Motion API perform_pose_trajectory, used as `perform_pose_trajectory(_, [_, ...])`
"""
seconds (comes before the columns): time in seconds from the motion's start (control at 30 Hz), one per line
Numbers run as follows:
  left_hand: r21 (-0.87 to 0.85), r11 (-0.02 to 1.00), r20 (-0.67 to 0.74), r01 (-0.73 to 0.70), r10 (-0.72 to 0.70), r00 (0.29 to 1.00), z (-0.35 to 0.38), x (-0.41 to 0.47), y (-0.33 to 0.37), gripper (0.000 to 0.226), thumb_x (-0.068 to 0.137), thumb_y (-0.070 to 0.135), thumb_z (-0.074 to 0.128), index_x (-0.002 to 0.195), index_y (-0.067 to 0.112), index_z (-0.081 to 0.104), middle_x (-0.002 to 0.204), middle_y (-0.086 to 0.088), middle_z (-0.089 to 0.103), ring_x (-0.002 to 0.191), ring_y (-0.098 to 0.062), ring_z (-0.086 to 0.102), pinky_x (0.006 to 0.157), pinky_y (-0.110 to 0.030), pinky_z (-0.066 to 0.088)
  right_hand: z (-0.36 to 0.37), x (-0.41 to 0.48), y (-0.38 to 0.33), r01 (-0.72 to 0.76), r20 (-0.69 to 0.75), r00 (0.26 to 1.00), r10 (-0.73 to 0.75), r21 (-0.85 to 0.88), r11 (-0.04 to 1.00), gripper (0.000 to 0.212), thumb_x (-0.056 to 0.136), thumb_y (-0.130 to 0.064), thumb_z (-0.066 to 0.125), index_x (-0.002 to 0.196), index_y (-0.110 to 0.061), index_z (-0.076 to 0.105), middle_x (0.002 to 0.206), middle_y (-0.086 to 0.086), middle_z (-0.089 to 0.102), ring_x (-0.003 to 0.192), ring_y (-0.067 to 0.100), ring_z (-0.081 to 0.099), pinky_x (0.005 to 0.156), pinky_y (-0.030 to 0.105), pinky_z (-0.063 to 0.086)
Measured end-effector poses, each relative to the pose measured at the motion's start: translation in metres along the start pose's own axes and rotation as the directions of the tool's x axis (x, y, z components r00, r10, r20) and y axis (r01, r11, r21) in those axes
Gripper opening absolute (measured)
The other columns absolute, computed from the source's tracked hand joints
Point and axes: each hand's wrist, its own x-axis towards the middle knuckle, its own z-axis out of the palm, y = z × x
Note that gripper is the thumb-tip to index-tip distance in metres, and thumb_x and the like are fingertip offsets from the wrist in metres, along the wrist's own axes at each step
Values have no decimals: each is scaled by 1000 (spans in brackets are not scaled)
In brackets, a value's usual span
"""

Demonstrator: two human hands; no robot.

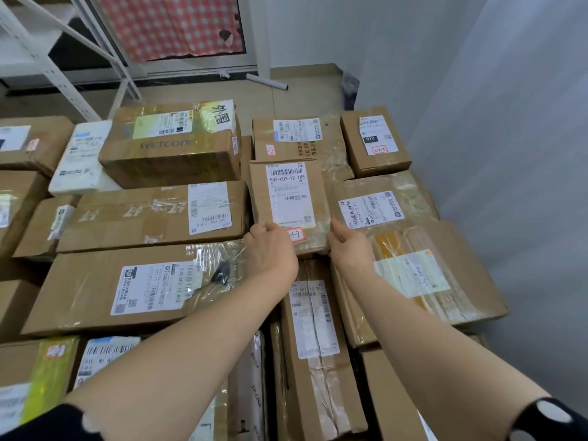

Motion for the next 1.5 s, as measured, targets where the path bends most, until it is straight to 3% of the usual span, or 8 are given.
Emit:
perform_pose_trajectory(0.4, [166, 985, 76, -55, 43, 996, -6, -3, 8, 49, 95, 21, 50, 138, 0, 39, 144, -21, 28, 130, -33, 28, 103, -35, 32, 7, -2, 2, 14, 0, 1000, -15, -227, 974, 41, 101, -16, 37, 142, -17, 45, 112, 9, 66, 99, 25, 60, 74, 28, 43])
perform_pose_trajectory(0.6, [147, 987, 153, -73, 50, 987, 0, 13, 5, 48, 92, 40, 53, 131, 11, 50, 137, -17, 39, 123, -30, 30, 97, -31, 32, 11, 2, 1, 41, 14, 999, -38, -303, 952, 26, 92, -1, 37, 107, -9, 58, 90, 10, 64, 85, 31, 58, 68, 33, 44])
perform_pose_trajectory(0.8, [398, 908, 167, -132, 70, 983, 6, 16, 7, 35, 89, 38, 50, 120, 21, 53, 122, -7, 48, 116, -26, 31, 94, -37, 25, 17, 5, 3, 91, 80, 995, -63, -412, 906, 52, 93, 2, 37, 139, -19, 43, 119, 13, 59, 111, 32, 54, 86, 38, 49])
perform_pose_trajectory(0.9, [480, 853, 159, -207, 147, 976, 18, 18, 2, 53, 86, 30, 47, 137, 18, 42, 139, -9, 39, 132, -30, 21, 111, -51, 8, 25, 3, 9, 189, 78, 979, -189, -700, 688, 52, 89, -3, 45, 136, -25, 43, 136, 8, 44, 125, 29, 35, 94, 37, 35])
perform_pose_trajectory(1.0, [497, 820, 155, -283, 238, 959, 28, 20, -5, 64, 87, 28, 39, 149, 25, 24, 152, -5, 29, 143, -33, 7, 106, -59, -21, 27, -1, 14, 296, 156, 946, -283, -768, 567, 52, 95, -15, 45, 143, -29, 35, 157, 3, 20, 144, 29, 10, 115, 47, 2])
perform_pose_trajectory(1.1, [509, 794, 179, -333, 281, 943, 36, 23, -10, 63, 91, 30, 34, 151, 27, 15, 153, -4, 30, 144, -32, 12, 102, -59, -27, 30, -3, 18, 362, 237, 925, -297, -787, 499, 52, 98, -21, 40, 147, -32, 27, 159, 0, 17, 148, 26, -3, 110, 51, -21])
perform_pose_trajectory(1.33, [590, 705, 222, -394, 327, 919, 42, 23, -18, 64, 93, 29, 35, 153, 21, 15, 156, -5, 24, 146, -31, 6, 101, -59, -28, 42, 0, 30, 332, 257, 940, -224, -836, 437, 59, 96, -18, 40, 151, -26, 19, 160, 1, 14, 147, 29, -7, 101, 54, -29])
perform_pose_trajectory(1.5, [599, 676, 210, -429, 384, 899, 40, 4, -23, 66, 94, 29, 35, 153, 13, 11, 157, -5, 21, 147, -29, 3, 98, -57, -31, 34, -17, 31, 325, 219, 940, -261, -805, 496, 69, 96, -13, 42, 153, -27, 5, 161, 4, 4, 147, 27, -9, 107, 51, -25])
